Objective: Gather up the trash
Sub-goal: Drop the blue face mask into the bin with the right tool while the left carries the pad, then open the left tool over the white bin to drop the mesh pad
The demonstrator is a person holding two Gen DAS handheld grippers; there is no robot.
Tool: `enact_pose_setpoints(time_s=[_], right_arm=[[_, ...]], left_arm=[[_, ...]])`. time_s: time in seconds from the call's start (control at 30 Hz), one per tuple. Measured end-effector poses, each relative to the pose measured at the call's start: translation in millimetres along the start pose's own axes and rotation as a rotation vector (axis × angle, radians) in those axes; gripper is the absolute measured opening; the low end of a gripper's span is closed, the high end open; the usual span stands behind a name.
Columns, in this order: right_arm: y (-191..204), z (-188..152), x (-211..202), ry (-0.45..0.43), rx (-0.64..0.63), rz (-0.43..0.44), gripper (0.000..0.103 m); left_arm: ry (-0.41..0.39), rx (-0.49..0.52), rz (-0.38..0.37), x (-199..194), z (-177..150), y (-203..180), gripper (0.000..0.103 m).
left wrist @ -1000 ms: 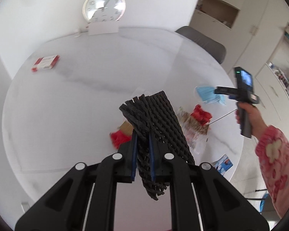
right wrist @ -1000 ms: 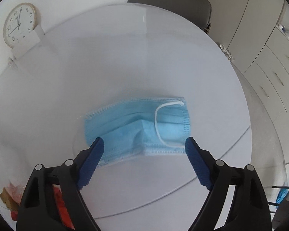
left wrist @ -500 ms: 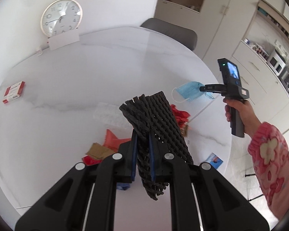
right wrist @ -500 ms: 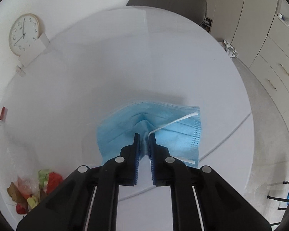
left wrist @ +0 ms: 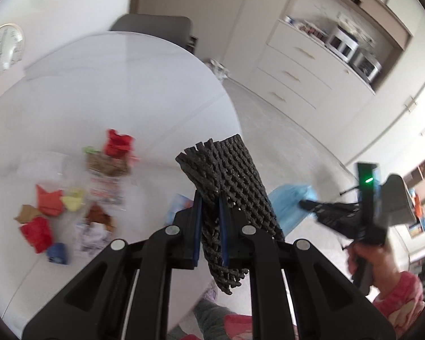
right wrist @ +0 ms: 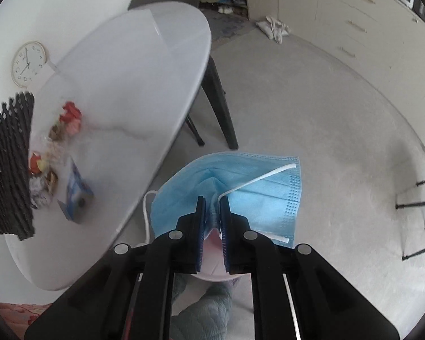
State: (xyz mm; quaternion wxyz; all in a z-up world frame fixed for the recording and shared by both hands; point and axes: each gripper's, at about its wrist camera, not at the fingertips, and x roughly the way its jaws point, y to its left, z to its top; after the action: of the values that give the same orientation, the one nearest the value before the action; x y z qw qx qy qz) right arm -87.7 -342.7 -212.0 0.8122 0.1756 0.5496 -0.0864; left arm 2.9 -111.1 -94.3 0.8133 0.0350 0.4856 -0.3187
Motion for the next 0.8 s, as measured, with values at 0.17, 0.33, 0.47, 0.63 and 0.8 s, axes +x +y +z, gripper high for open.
enact_pose_setpoints(time_s=[0.17, 0.33, 0.47, 0.63, 0.8], right_arm=[[-22.3, -36.8, 91.4, 0.139, 0.020, 0.020, 0.015], [-29.4, -47.9, 134.8, 0.209, 0.003, 0.019, 0.067], [-51.6, -50.1, 101.9, 0.143, 0.027, 0.008, 0.078], [-91.7, -52.0, 48.8, 0.069, 0.057, -0.049, 0.083], [-106.6, -47.5, 10.7, 0.001, 0.082, -0.064, 0.088]], left_arm=[[0.074, 0.087, -0.003, 34.9, -17.1, -53.0, 0.011], [0.154, 0.171, 0.063, 74.5, -37.6, -90.2, 0.011], [0.212, 0.184, 0.087, 110.9, -50.5, -107.9, 0.011], [0.286, 0.178, 0.098, 157.0, -69.3, -126.6, 0.012], [0.334, 0.151, 0.109, 183.0, -85.1, -133.5, 0.032]])
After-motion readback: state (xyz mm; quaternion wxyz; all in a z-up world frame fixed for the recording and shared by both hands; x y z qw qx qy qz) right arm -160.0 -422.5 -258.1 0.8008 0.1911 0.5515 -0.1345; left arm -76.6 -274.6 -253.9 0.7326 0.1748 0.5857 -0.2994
